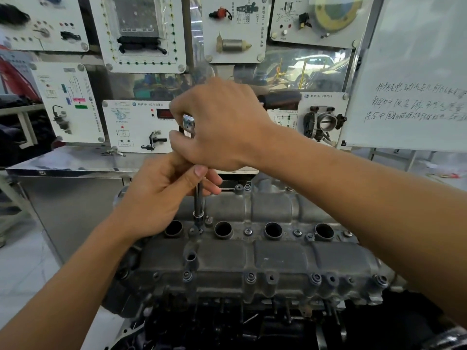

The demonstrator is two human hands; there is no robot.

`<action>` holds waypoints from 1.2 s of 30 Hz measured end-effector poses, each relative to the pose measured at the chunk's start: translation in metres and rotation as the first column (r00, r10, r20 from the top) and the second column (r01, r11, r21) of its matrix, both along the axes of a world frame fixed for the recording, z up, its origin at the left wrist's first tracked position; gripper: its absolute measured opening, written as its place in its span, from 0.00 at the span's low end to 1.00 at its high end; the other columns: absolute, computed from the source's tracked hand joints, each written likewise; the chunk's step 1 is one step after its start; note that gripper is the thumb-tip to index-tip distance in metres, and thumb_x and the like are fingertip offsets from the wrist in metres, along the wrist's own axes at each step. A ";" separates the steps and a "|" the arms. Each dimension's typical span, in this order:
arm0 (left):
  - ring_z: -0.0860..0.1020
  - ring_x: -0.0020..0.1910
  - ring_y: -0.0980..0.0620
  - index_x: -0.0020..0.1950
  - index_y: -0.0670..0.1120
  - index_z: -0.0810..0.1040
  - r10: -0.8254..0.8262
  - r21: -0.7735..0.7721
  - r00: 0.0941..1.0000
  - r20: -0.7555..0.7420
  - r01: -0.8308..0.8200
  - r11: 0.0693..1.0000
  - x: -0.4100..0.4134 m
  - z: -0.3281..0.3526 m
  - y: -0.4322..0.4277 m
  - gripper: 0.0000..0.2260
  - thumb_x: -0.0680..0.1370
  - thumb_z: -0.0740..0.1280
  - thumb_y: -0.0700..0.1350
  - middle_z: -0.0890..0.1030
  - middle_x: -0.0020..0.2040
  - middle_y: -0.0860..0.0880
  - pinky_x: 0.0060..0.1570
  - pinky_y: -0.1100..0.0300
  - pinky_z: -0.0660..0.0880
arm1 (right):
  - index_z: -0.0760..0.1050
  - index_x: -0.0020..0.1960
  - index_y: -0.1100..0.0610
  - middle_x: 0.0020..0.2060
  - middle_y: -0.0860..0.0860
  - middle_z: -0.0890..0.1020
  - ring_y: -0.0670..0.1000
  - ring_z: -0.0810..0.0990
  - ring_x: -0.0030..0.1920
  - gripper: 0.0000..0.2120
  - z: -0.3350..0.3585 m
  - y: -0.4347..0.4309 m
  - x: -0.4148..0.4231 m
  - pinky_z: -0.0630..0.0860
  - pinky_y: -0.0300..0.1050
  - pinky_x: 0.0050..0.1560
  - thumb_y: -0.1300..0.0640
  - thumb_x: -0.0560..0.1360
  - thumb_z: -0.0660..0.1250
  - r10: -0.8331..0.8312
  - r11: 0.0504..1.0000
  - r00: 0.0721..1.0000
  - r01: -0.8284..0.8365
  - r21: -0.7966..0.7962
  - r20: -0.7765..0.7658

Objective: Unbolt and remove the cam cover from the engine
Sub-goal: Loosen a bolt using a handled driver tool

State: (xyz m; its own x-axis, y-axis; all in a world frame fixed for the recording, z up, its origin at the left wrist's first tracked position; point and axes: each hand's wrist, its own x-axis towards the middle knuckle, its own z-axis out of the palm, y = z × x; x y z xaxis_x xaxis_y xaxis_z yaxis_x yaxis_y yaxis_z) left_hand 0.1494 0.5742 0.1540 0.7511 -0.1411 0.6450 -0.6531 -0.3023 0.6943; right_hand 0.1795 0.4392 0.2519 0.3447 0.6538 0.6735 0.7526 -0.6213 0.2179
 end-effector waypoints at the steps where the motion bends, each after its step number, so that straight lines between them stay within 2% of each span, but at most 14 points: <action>1: 0.86 0.43 0.49 0.50 0.44 0.81 0.013 0.010 1.000 0.016 -0.013 1.000 -0.001 0.000 0.001 0.08 0.80 0.63 0.46 0.86 0.45 0.48 0.45 0.59 0.82 | 0.67 0.37 0.46 0.26 0.43 0.65 0.46 0.68 0.31 0.10 0.001 -0.001 -0.001 0.61 0.42 0.32 0.43 0.72 0.62 0.031 0.999 1.000 -0.032 -0.013 -0.002; 4: 0.86 0.41 0.50 0.48 0.44 0.82 0.093 0.011 0.995 0.047 -0.094 0.996 -0.001 -0.001 0.003 0.08 0.78 0.64 0.45 0.86 0.42 0.49 0.42 0.59 0.83 | 0.69 0.38 0.48 0.26 0.44 0.66 0.46 0.68 0.32 0.10 0.003 0.001 -0.003 0.64 0.43 0.35 0.44 0.73 0.62 0.049 0.998 0.998 -0.051 -0.043 -0.034; 6: 0.86 0.39 0.52 0.46 0.46 0.83 0.153 -0.010 0.987 0.048 -0.153 0.988 0.000 0.001 0.003 0.06 0.76 0.66 0.46 0.86 0.40 0.50 0.40 0.58 0.83 | 0.70 0.41 0.50 0.29 0.44 0.64 0.50 0.70 0.34 0.08 0.003 0.007 -0.006 0.63 0.44 0.35 0.46 0.74 0.63 -0.052 0.998 0.998 0.051 -0.024 -0.031; 7: 0.85 0.37 0.54 0.44 0.50 0.83 0.170 -0.014 0.984 0.057 -0.169 0.985 -0.001 0.003 0.001 0.05 0.76 0.68 0.44 0.86 0.38 0.52 0.39 0.59 0.83 | 0.68 0.42 0.51 0.31 0.45 0.63 0.52 0.68 0.32 0.08 0.002 0.010 -0.009 0.62 0.44 0.32 0.48 0.74 0.64 -0.116 0.993 0.993 0.116 -0.003 -0.032; 9: 0.81 0.29 0.65 0.35 0.60 0.83 0.212 0.019 0.964 0.158 -0.218 0.976 -0.004 0.006 -0.003 0.21 0.77 0.70 0.34 0.82 0.30 0.62 0.33 0.73 0.77 | 0.62 0.38 0.53 0.31 0.48 0.61 0.51 0.60 0.28 0.13 0.000 0.017 -0.017 0.63 0.45 0.30 0.53 0.73 0.66 -0.206 0.977 0.976 0.209 0.033 -0.078; 11: 0.70 0.22 0.72 0.28 0.67 0.75 0.246 0.088 0.942 0.229 -0.271 0.958 -0.010 0.010 -0.010 0.31 0.73 0.66 0.29 0.73 0.23 0.68 0.27 0.82 0.62 | 0.59 0.35 0.53 0.32 0.49 0.61 0.51 0.58 0.28 0.16 -0.001 0.021 -0.024 0.66 0.48 0.33 0.56 0.72 0.66 -0.234 0.970 0.964 0.241 0.041 -0.129; 13: 0.68 0.20 0.72 0.25 0.64 0.74 0.251 0.095 0.934 0.254 -0.282 0.955 -0.013 0.009 -0.012 0.31 0.71 0.65 0.27 0.71 0.22 0.69 0.26 0.83 0.59 | 0.58 0.34 0.54 0.32 0.49 0.62 0.51 0.59 0.28 0.17 0.001 0.022 -0.027 0.64 0.47 0.32 0.57 0.72 0.66 -0.243 0.967 0.957 0.252 0.041 -0.162; 15: 0.71 0.22 0.72 0.25 0.59 0.73 0.258 0.015 0.939 0.227 -0.268 0.963 -0.009 0.005 -0.010 0.31 0.72 0.66 0.23 0.74 0.22 0.66 0.26 0.82 0.63 | 0.58 0.33 0.53 0.32 0.49 0.63 0.51 0.60 0.28 0.17 0.003 0.022 -0.027 0.60 0.45 0.28 0.59 0.72 0.65 -0.254 0.964 0.954 0.264 0.045 -0.161; 18: 0.78 0.26 0.68 0.32 0.55 0.77 0.243 -0.023 0.960 0.137 -0.243 0.970 -0.005 0.002 -0.009 0.24 0.76 0.67 0.26 0.80 0.27 0.62 0.28 0.78 0.70 | 0.56 0.32 0.53 0.31 0.48 0.63 0.50 0.59 0.28 0.18 0.001 0.021 -0.026 0.58 0.43 0.26 0.59 0.73 0.64 -0.264 0.960 0.962 0.270 0.073 -0.074; 20: 0.79 0.27 0.67 0.33 0.51 0.78 0.244 -0.034 0.963 0.118 -0.241 0.970 -0.004 0.000 -0.007 0.20 0.76 0.67 0.28 0.81 0.28 0.61 0.29 0.77 0.72 | 0.56 0.32 0.52 0.29 0.48 0.62 0.50 0.58 0.27 0.18 -0.003 0.021 -0.024 0.58 0.42 0.26 0.58 0.72 0.64 -0.273 0.957 0.962 0.272 0.101 -0.006; 24: 0.84 0.34 0.59 0.40 0.49 0.82 0.224 -0.039 0.970 0.092 -0.221 0.974 -0.003 0.000 -0.001 0.13 0.77 0.68 0.31 0.85 0.35 0.57 0.35 0.70 0.78 | 0.54 0.31 0.52 0.27 0.47 0.60 0.49 0.56 0.25 0.20 -0.008 0.022 -0.023 0.55 0.41 0.25 0.56 0.72 0.65 -0.291 0.951 0.952 0.276 0.142 0.099; 29: 0.85 0.35 0.58 0.41 0.51 0.82 0.235 -0.058 0.970 0.067 -0.232 0.971 0.000 -0.001 0.001 0.11 0.77 0.69 0.35 0.86 0.36 0.57 0.36 0.70 0.79 | 0.52 0.32 0.52 0.28 0.47 0.58 0.49 0.54 0.26 0.23 -0.009 0.024 -0.018 0.54 0.42 0.25 0.51 0.75 0.65 -0.288 0.953 0.945 0.266 0.148 0.154; 33: 0.85 0.37 0.57 0.41 0.60 0.84 0.176 -0.078 0.982 0.066 -0.171 0.982 -0.001 0.001 0.002 0.08 0.75 0.69 0.47 0.86 0.39 0.58 0.36 0.68 0.80 | 0.53 0.33 0.51 0.28 0.47 0.56 0.49 0.53 0.26 0.23 -0.010 0.022 -0.015 0.50 0.42 0.26 0.47 0.74 0.66 -0.297 0.950 0.937 0.269 0.161 0.185; 36: 0.86 0.38 0.53 0.43 0.61 0.84 0.156 -0.081 0.986 0.059 -0.151 0.985 0.000 -0.001 0.004 0.05 0.76 0.71 0.50 0.86 0.39 0.54 0.38 0.63 0.81 | 0.57 0.33 0.50 0.28 0.46 0.58 0.48 0.56 0.26 0.20 -0.009 0.019 -0.013 0.52 0.42 0.27 0.46 0.73 0.66 -0.229 0.967 0.964 0.209 0.146 0.138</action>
State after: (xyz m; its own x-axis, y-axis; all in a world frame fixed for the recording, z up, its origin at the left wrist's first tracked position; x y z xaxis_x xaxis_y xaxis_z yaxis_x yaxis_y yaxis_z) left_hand 0.1491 0.5786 0.1532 0.7161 0.0241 0.6975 -0.6473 -0.3508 0.6767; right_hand 0.1667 0.4584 0.2429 0.3561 0.4777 0.8031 0.5589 -0.7976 0.2266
